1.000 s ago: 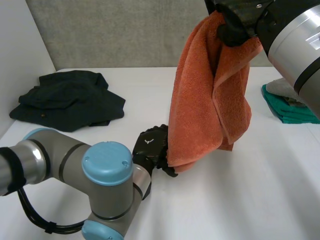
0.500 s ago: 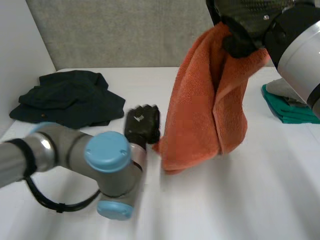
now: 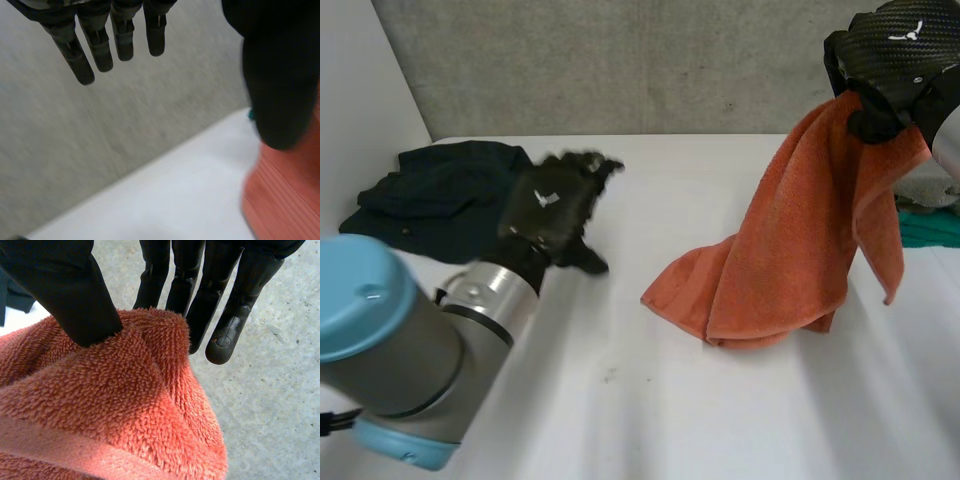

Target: Fold the laundry.

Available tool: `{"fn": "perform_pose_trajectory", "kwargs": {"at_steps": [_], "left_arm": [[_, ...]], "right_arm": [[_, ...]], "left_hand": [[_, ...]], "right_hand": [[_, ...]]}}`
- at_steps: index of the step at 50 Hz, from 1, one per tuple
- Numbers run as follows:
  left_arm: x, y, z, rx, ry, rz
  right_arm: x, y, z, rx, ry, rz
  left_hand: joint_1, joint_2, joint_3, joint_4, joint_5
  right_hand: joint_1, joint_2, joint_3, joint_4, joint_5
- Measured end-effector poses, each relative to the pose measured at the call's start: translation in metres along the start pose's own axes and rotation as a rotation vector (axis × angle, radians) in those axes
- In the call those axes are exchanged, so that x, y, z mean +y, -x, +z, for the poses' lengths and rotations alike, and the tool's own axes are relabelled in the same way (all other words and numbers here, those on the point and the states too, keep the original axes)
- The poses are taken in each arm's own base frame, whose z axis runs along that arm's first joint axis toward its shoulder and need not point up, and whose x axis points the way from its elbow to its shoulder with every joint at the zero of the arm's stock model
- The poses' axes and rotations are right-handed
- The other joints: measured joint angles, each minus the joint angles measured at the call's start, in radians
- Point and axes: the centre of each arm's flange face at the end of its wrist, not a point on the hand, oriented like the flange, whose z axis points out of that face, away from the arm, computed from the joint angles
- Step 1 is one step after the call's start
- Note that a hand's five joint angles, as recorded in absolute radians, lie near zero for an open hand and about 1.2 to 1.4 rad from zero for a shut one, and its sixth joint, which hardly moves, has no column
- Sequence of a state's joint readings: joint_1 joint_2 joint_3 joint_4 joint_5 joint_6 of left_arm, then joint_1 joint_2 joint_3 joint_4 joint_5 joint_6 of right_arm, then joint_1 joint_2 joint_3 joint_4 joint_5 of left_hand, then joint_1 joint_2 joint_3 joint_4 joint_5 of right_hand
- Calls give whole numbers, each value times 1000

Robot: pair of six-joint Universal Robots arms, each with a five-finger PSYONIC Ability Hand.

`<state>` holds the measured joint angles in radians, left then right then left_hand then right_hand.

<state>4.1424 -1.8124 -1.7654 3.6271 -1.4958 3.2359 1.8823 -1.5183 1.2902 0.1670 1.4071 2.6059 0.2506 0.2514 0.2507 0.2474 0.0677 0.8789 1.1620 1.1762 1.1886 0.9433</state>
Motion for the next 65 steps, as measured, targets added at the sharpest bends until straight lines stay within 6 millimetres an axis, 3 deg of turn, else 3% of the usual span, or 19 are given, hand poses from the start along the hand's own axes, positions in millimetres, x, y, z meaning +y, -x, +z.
{"fn": "perform_pose_trajectory", "kwargs": {"at_steps": [1, 3, 8, 14, 18, 28, 45, 52, 54, 58, 59, 65], "left_arm": [[0, 0, 0, 0, 0, 0], [31, -7, 10, 34, 84, -13], [71, -17, 24, 67, 170, -31], [92, -34, 34, 97, 200, -91], [93, -49, 38, 119, 191, -182], [102, -68, 41, 142, 210, -286], [111, -66, 53, 33, 195, -292], [113, -64, 63, -15, 169, -399], [114, -64, 64, -16, 170, -423], [114, -64, 64, -19, 173, -458], [114, -63, 64, -22, 174, -465], [104, -53, 63, -46, 161, -471]], "right_arm": [[0, 0, 0, 0, 0, 0], [-3, 0, 0, -1, -11, 6], [-11, -2, -1, 5, -34, 12], [-29, -1, -7, 6, -88, 13], [-51, 4, -16, -3, -152, 13], [-83, 12, -31, -12, -241, 18], [-98, 23, -42, -43, -268, 31], [-99, 26, -49, -48, -259, 37], [-98, 26, -49, -48, -256, 37], [-95, 26, -49, -46, -244, 37], [-93, 26, -49, -44, -238, 36], [-81, 30, -46, -53, -196, 32]], "left_hand": [[0, 0, 0, 0, 0], [0, -9, -4, -5, -9], [0, -9, -4, -5, -9], [0, -9, -4, -5, -9], [0, -9, -4, -5, -9], [0, -9, -4, -5, -9], [19, 15, 12, 18, 24], [266, 250, 250, 257, 263], [465, 433, 432, 438, 440], [475, 451, 451, 447, 449], [902, 901, 896, 908, 895], [902, 941, 936, 949, 906]], "right_hand": [[0, 0, 0, 0, 0], [0, 0, 0, 0, 0], [0, 0, 0, 0, 0], [0, 0, 0, 0, 0], [0, 0, 0, 0, 0], [0, 0, 0, 0, 0], [0, 0, 0, 0, 0], [0, 0, 0, 0, 0], [0, 0, 0, 0, 0], [0, 0, 0, 0, 0], [0, 0, 0, 0, 0], [0, 0, 0, 0, 0]]}}
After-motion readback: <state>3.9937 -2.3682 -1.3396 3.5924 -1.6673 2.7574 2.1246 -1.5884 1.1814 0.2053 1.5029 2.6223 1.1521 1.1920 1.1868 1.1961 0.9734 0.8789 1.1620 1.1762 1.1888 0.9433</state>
